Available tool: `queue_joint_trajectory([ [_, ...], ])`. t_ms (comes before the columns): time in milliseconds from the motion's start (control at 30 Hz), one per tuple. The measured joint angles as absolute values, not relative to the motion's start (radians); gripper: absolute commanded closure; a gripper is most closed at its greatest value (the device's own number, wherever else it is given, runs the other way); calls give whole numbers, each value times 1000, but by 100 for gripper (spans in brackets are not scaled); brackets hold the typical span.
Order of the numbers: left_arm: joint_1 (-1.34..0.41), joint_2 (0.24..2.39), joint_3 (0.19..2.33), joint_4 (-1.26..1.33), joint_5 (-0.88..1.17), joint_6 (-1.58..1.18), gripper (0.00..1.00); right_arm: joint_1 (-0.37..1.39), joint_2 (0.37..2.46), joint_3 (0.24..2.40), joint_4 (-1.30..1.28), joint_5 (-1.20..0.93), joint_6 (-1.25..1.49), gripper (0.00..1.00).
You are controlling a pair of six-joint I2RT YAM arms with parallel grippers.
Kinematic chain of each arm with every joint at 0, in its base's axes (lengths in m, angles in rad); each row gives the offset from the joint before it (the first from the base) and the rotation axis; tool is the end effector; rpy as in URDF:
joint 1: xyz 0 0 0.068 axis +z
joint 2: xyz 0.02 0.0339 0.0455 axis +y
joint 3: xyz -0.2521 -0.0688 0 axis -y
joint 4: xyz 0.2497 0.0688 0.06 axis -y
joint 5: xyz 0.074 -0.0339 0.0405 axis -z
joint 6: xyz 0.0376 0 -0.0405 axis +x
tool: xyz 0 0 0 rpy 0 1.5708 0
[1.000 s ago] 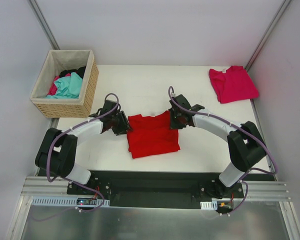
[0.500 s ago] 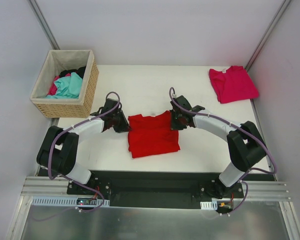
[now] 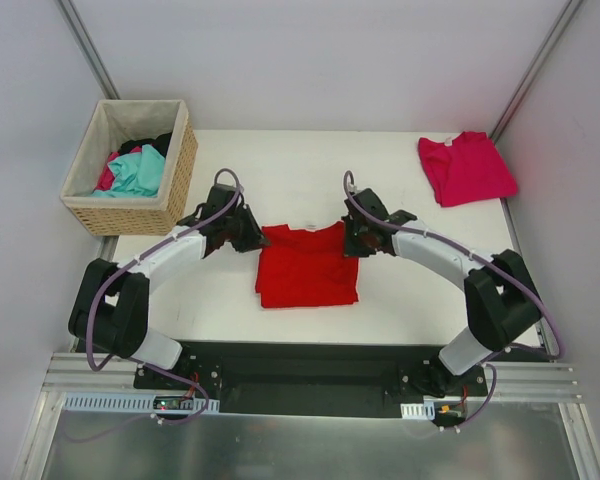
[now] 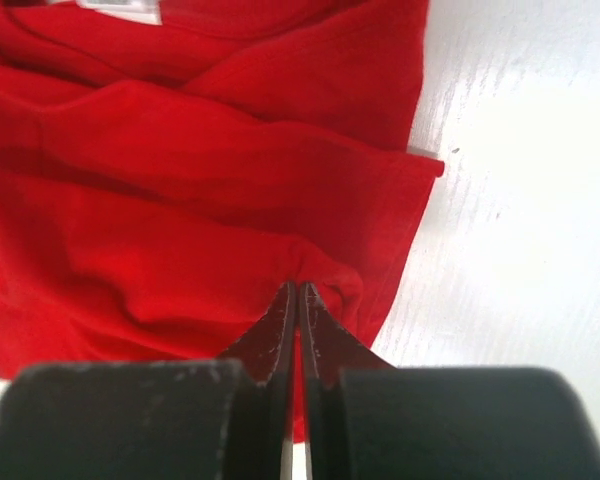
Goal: Fold and stack the t-shirts
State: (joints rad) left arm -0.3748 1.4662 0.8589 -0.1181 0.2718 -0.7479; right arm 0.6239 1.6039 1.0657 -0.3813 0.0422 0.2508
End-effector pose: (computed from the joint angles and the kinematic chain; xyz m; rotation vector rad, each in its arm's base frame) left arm 0.2898 -0.1249 0.1979 -0.3032 2.4104 -0.8613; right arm 0.2778 0.1980 0.2003 -0.4491 2.4763 0.3118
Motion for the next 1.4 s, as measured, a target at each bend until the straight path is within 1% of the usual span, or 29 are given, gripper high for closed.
queue_joint_trajectory([
  [167, -387, 1465, 924, -117, 280, -743, 100, 623, 1532, 1079, -417, 65, 247, 99],
  [433, -398, 1465, 947, -130, 279, -742, 100, 616, 1468, 1138, -461, 112, 234, 99],
  [900, -400, 1456, 973, -147, 279, -740, 100, 580, 1448, 1212, -503, 146, 219, 99],
  [1233, -440, 1274, 974, -174, 278, -740, 100, 599, 1336, 1216, -533, 158, 215, 99],
  [1400, -447, 1207, 974, -185, 276, -740, 100, 624, 1318, 1243, -553, 175, 206, 99],
])
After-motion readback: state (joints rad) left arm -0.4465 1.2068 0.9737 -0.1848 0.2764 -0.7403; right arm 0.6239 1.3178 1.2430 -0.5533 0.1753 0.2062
